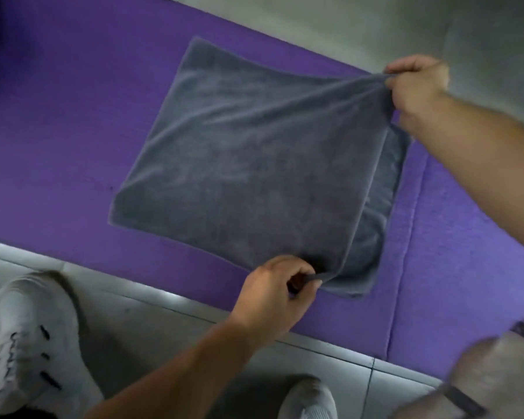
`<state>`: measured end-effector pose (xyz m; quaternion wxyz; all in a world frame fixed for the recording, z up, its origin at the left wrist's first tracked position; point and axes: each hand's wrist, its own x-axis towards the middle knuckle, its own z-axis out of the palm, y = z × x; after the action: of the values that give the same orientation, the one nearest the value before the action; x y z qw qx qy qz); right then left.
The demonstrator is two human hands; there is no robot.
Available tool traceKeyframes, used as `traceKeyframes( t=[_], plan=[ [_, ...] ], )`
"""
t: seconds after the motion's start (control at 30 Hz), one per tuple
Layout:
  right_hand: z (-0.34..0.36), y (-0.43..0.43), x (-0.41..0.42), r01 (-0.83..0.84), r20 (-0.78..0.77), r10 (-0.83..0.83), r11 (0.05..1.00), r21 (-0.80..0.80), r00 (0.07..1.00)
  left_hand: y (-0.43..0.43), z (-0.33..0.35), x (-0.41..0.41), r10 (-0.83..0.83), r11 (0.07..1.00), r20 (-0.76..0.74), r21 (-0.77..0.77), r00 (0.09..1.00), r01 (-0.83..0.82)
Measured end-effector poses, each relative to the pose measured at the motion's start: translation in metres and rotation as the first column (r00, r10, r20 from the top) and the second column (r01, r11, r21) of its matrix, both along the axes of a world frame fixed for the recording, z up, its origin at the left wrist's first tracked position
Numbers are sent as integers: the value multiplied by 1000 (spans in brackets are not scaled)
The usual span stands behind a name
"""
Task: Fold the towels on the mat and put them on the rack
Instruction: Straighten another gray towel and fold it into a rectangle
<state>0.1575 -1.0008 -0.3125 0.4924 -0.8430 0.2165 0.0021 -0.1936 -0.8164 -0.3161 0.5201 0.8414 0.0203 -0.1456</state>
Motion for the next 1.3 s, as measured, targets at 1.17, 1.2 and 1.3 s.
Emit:
traceKeyframes(
  t=[1.17, 1.2, 1.3],
  plan=[
    [-58, 4, -87, -537, -139, 602, 555, -636, 786, 13, -31, 57, 324, 892, 14, 327, 946, -311],
    [-61, 27, -88, -612, -103, 697, 538, -580, 710, 44, -33, 65, 422, 821, 38, 408, 906, -400],
    [-63, 106, -85, -757, 9, 833, 507, -411, 553, 126, -29, 74, 606, 642, -11, 597, 795, -481]
  ],
)
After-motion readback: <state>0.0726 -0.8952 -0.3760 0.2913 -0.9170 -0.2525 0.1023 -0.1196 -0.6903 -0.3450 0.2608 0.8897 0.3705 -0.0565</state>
